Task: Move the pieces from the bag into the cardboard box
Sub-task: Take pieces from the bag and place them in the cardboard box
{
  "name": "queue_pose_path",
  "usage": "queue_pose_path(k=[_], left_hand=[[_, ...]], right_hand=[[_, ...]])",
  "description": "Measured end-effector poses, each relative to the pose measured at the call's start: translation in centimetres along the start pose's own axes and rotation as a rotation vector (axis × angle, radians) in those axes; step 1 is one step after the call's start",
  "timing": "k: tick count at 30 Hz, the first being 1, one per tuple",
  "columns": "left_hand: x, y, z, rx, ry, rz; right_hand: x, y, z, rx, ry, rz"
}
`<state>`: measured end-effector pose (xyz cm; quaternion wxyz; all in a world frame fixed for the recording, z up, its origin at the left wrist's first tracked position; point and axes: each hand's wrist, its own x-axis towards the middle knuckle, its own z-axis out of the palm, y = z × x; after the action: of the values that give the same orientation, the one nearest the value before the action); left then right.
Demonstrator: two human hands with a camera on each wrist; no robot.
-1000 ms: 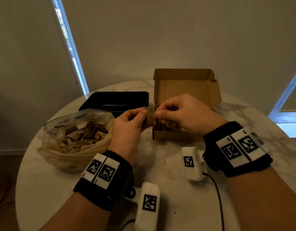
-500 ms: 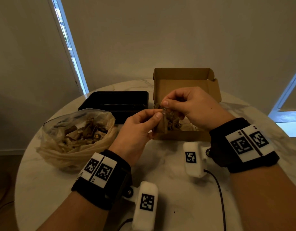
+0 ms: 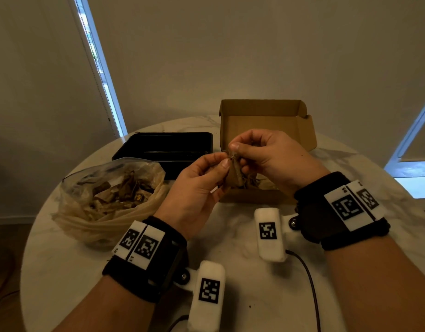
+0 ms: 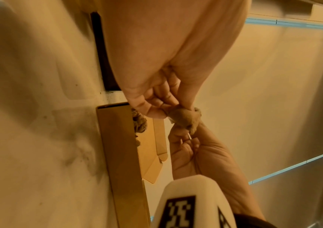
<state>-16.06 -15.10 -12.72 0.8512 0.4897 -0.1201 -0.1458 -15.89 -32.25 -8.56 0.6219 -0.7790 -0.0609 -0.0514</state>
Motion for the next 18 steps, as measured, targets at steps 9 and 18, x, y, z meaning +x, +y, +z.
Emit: queue_pose_path(k=[9,18], left_hand=[[0.5,0.1,-0.7,-0.062,0.161,0.156],[0.3,0.0,-0.5,0.052,0.146,0.204]], right_hand=[[-0.3,-0.5,1.5,-0.069,0.006,-0.022],[-1.5,-1.9,1.2,-0.317,-0.063,-0.030]])
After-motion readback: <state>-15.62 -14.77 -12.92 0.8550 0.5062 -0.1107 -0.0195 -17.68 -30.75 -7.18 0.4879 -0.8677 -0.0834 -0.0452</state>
